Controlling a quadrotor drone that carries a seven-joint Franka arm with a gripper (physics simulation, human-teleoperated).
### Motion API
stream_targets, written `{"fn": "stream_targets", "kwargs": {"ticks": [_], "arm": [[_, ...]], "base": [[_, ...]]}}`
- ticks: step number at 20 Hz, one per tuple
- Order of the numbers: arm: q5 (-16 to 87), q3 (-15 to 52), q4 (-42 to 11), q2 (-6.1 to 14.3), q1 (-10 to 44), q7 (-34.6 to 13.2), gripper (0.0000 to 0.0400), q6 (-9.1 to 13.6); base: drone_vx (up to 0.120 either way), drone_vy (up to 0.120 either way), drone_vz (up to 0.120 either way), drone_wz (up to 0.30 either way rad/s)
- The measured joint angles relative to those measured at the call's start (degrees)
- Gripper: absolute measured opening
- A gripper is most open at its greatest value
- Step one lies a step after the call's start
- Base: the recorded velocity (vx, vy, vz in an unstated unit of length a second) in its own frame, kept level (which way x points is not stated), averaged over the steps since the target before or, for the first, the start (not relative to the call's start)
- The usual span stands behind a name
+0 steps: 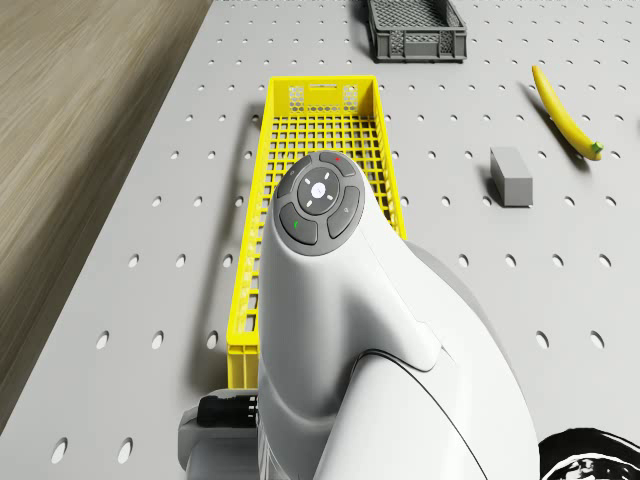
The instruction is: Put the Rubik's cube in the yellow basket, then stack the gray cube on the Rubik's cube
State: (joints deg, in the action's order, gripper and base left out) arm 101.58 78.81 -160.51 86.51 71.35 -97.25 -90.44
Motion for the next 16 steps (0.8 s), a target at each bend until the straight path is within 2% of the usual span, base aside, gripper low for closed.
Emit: {"fn": "stream_targets", "kwargs": {"ticks": [16], "arm": [[-0.53, 0.11, 0.05, 1.3, 0.27, -0.21, 0.0325, -1.2]], "base": [[0.12, 0.0, 0.0, 0.0]]}}
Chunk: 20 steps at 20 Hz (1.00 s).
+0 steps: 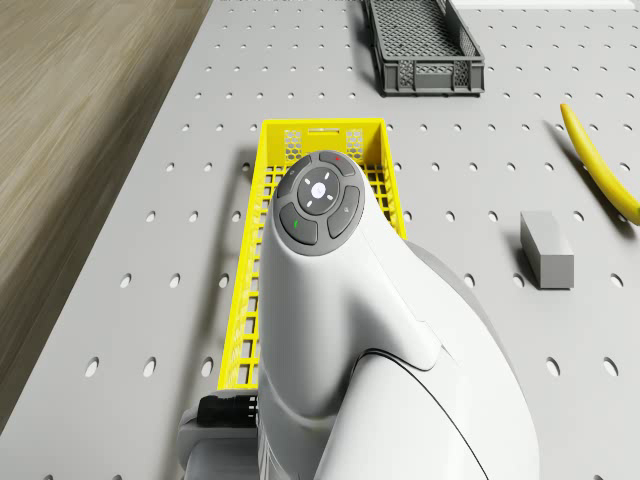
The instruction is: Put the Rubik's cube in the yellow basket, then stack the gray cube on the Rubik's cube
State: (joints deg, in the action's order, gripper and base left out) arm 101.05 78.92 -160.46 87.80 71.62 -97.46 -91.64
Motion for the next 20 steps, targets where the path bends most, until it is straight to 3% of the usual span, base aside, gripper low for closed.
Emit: {"fn": "stream_targets", "kwargs": {"ticks": [20], "arm": [[-0.48, 0.09, 0.04, 1.18, 0.24, -0.18, 0.0325, -1.09]], "base": [[0.12, 0.0, 0.0, 0.0]]}}
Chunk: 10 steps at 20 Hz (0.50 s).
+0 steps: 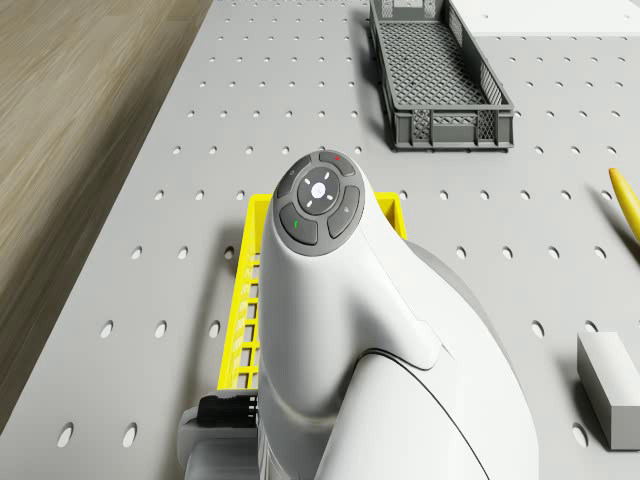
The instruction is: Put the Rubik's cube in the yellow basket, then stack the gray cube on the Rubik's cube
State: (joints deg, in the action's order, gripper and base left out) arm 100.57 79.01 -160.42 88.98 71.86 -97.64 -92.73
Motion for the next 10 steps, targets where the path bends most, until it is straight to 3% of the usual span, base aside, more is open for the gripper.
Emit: {"fn": "stream_targets", "kwargs": {"ticks": [5, 8, 10], "arm": [[-0.09, 0.02, 0.01, 0.23, 0.05, -0.03, 0.0325, -0.21], [-0.14, 0.03, 0.01, 0.36, 0.07, -0.05, 0.0325, -0.33], [-0.18, 0.03, 0.02, 0.44, 0.09, -0.07, 0.0325, -0.41]], "base": [[0.12, 0.0, 0.0, 0.0], [0.12, -0.107, 0.0, 0.0], [0.12, -0.02, -0.06, 0.0]]}}
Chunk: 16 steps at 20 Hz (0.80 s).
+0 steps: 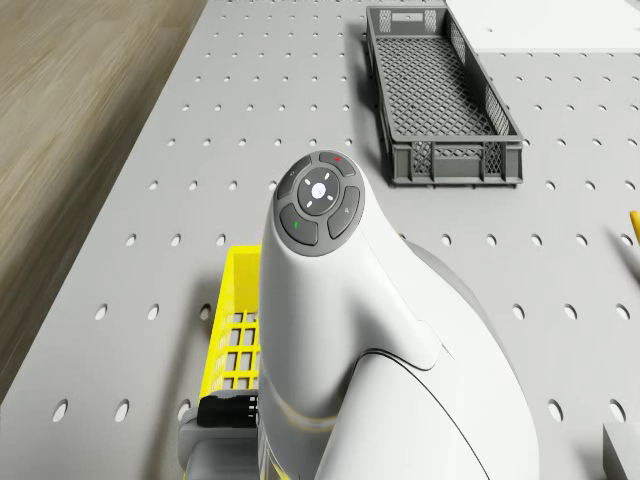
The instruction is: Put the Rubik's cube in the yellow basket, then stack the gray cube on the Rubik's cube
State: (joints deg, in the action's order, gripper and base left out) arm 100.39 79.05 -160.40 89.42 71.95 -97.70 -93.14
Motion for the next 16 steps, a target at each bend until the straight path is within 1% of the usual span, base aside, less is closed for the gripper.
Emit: {"fn": "stream_targets", "kwargs": {"ticks": [7, 9, 10, 16], "arm": [[-0.1, 0.02, 0.01, 0.26, 0.05, -0.04, 0.0325, -0.24], [-0.11, 0.0, 0.01, 0.32, 0.07, -0.05, 0.0325, -0.31], [0.07, -0.21, 0.05, 0.36, 0.1, -0.05, 0.0325, -0.42], [3.46, -3.9, 0.85, 0.5, 0.69, -0.13, 0.0325, -1.95]], "base": [[0.12, 0.0, -0.12, 0.0], [0.12, 0.0, -0.02, 0.0], [0.04, 0.0, 0.0, 0.0], [0.0, 0.0, 0.0, 0.0]]}}
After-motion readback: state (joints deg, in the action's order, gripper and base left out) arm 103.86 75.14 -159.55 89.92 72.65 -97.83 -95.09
